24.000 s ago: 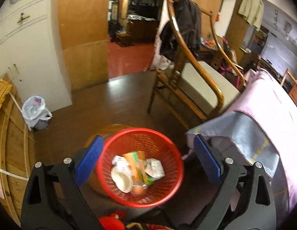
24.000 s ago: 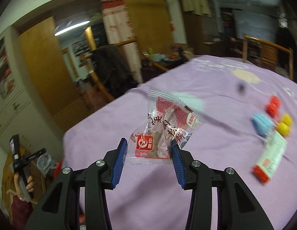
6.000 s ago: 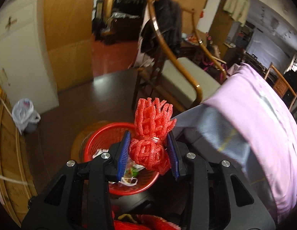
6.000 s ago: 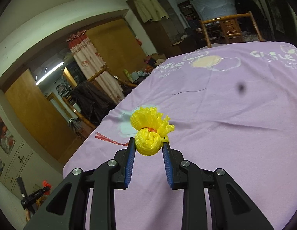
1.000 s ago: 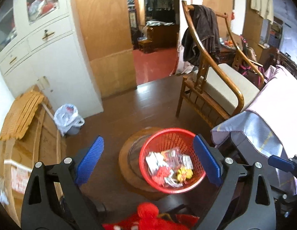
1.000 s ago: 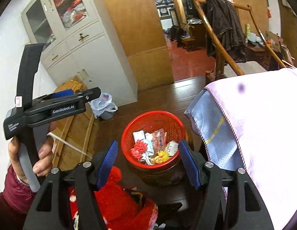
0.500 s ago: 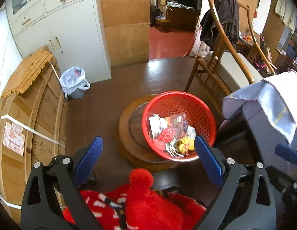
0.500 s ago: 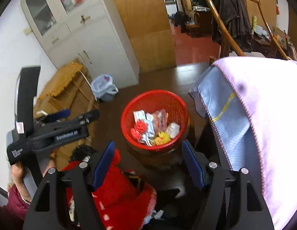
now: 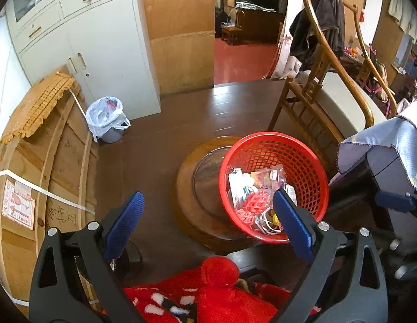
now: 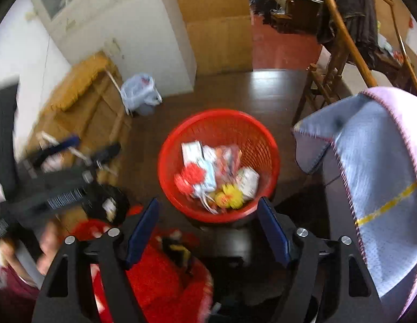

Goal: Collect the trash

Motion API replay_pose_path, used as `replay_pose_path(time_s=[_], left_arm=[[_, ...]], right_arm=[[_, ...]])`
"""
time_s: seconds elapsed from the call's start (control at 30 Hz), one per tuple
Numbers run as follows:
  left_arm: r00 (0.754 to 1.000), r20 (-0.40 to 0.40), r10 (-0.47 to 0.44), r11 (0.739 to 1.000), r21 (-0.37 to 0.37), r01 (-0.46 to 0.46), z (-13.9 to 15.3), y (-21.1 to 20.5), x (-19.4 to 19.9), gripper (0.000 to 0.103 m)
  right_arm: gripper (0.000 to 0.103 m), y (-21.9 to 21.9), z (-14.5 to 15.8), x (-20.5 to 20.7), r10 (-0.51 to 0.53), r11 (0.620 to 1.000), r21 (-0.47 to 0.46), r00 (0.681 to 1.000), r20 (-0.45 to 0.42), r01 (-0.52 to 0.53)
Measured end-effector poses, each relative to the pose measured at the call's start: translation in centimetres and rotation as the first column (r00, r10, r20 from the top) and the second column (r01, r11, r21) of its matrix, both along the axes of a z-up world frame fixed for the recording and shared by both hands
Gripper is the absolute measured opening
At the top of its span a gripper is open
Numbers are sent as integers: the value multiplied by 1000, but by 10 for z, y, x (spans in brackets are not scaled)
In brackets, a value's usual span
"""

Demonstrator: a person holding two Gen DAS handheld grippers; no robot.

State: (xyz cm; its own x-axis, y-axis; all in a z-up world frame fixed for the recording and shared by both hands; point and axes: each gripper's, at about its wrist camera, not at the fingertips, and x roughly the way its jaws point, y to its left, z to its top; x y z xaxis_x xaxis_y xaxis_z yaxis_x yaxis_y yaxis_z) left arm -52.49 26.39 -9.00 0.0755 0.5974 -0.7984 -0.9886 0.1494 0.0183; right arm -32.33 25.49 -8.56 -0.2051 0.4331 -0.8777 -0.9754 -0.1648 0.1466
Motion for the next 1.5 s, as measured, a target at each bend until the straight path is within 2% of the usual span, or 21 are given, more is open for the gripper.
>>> replay_pose_path(time_s=[0.07, 0.13, 0.3, 0.9, 1.5], left_arm=[[1000, -8, -5, 1000, -8, 5, -3, 2, 2, 93], [1000, -1, -10, 1000, -23, 10, -7, 4, 4, 93], [1000, -6, -28, 999, -31, 27, -10, 3, 10, 93], [999, -16, -40, 999, -25, 40, -6, 1, 15, 93], [998, -25, -49, 999, -20, 48, -7, -1, 20, 93]], right_arm=[[75, -4, -7, -3, 19, 1000, 0, 999, 48, -19], [75, -3, -10, -6, 37, 999, -12, 998, 53, -37], [76, -8, -6, -10, 60, 998, 28, 994, 87, -63], [76, -3, -8, 2, 18, 1000, -9, 998, 56, -17], [76, -3, -10, 4, 6, 1000, -5, 998, 66, -5]])
